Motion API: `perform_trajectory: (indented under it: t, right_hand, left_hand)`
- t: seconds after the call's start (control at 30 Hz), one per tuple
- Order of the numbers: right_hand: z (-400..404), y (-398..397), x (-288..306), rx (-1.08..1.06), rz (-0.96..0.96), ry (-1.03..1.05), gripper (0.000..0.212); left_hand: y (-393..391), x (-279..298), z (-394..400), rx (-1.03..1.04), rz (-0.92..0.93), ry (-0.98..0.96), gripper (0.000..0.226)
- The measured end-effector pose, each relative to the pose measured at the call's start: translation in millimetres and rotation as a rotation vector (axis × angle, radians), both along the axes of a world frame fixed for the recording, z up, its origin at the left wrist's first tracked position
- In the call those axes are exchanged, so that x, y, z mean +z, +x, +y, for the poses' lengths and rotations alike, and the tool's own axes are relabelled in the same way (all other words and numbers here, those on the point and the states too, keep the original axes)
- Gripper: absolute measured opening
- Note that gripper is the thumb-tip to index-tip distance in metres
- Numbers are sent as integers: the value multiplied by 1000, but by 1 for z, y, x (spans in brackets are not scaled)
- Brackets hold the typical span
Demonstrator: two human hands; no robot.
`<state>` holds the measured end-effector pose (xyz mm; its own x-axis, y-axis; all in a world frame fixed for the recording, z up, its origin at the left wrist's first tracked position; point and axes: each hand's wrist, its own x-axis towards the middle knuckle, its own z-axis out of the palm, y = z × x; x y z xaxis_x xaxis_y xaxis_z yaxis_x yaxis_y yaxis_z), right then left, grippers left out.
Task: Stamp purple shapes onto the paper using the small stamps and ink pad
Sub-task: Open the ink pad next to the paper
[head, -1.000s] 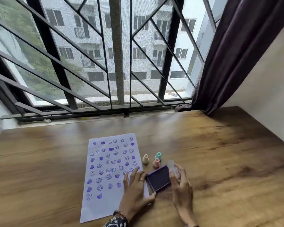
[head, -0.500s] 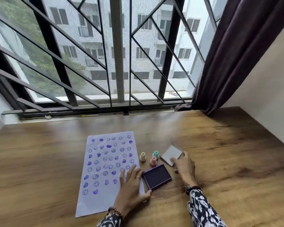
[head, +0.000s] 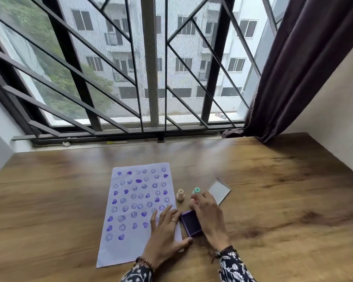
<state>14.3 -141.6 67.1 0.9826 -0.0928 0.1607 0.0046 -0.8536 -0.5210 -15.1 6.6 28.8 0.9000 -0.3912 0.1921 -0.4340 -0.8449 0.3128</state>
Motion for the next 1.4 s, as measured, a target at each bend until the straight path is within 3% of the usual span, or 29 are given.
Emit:
perform_trajectory:
  t: [0.07,0.17,0.27,0.43,0.63,0.83,0.97,1.07,1.17,1.3,1.4]
  right_hand:
    - [-3,-5,5,-117,-29,287,6]
    - [-8,-12,18,-214,93,934,12]
    - [-8,-20,24,-200,219,1188,25]
    - [-6,-31,23,-175,265,1305,32]
    - [-7,-31,24,-181,261,1380,40]
    - [-4,-26,25,-358,299,1476,30]
    - [-8,-24,25,-486,312,1638,24]
    - [-13,-26,22,-558,332,1696,31]
    - [-16,-30,19,-608,357,1732,21]
    - [-18,-37,16,-617,347,1715,7]
    - [-21,-43,14,-633,320,1664,16]
  left_hand:
    - [1,2,-1,58,-13,-103,75]
    - [4,11,-7,189,43,-403,60]
    - [5,36,-18,175,29,-640,42]
    - [3,61,-36,200,10,-783,34]
    - [-1,67,-42,174,-75,-660,26]
    - [0,65,-43,131,-86,-690,21]
    - [9,52,-38,170,-133,-597,19]
    - [21,36,-28,293,-100,-484,22]
    - [32,23,-20,397,-26,-397,16]
    - [39,10,-18,360,60,-293,29]
    - [38,7,-19,362,76,-275,32]
